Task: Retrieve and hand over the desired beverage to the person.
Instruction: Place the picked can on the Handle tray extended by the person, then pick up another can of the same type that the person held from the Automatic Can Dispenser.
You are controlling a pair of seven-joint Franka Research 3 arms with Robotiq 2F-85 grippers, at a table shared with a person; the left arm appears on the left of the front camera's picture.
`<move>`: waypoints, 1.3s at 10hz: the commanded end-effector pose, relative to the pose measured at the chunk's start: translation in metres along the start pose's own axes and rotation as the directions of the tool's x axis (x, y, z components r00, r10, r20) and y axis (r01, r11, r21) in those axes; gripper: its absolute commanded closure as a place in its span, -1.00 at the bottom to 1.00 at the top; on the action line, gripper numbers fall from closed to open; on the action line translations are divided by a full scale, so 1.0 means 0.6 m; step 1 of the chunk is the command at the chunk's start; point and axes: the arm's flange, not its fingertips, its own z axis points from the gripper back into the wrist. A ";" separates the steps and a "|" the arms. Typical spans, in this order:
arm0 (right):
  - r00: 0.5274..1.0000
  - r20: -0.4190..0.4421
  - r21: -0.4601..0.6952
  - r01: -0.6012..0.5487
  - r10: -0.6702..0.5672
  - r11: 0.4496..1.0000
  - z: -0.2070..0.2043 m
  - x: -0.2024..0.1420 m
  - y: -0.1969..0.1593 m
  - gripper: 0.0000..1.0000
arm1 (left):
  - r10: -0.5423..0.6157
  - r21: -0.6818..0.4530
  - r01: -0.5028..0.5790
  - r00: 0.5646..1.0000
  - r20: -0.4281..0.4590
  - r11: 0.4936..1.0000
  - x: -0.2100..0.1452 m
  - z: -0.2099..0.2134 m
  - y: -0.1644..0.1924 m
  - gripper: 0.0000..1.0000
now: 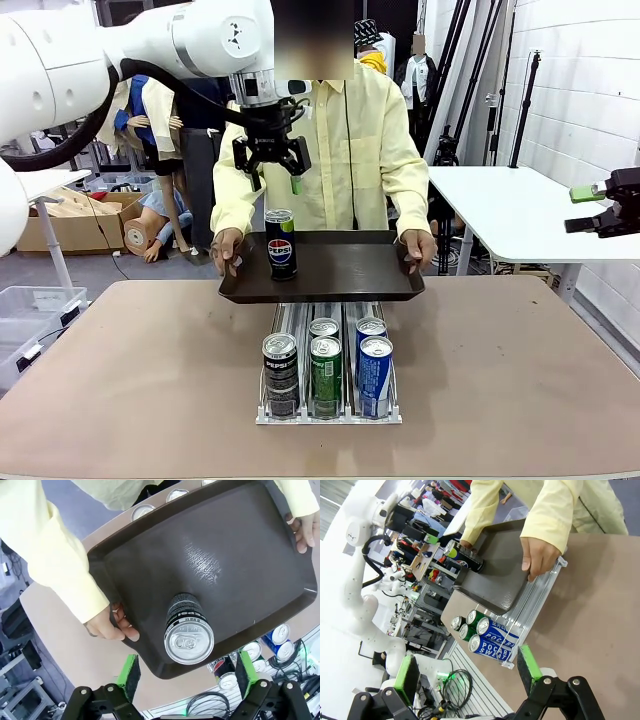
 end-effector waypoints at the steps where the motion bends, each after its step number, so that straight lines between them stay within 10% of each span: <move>1: 1.000 -0.001 0.003 -0.008 0.008 1.000 -0.002 -0.002 0.000 -1.00 | 0.008 0.048 -0.007 1.000 -0.005 0.999 0.009 0.014 -0.003 -1.00; 13: 1.000 -0.001 0.003 -0.008 0.008 1.000 -0.002 -0.002 0.000 -1.00 | -0.001 0.022 0.001 1.000 -0.002 1.000 -0.001 0.002 0.001 -1.00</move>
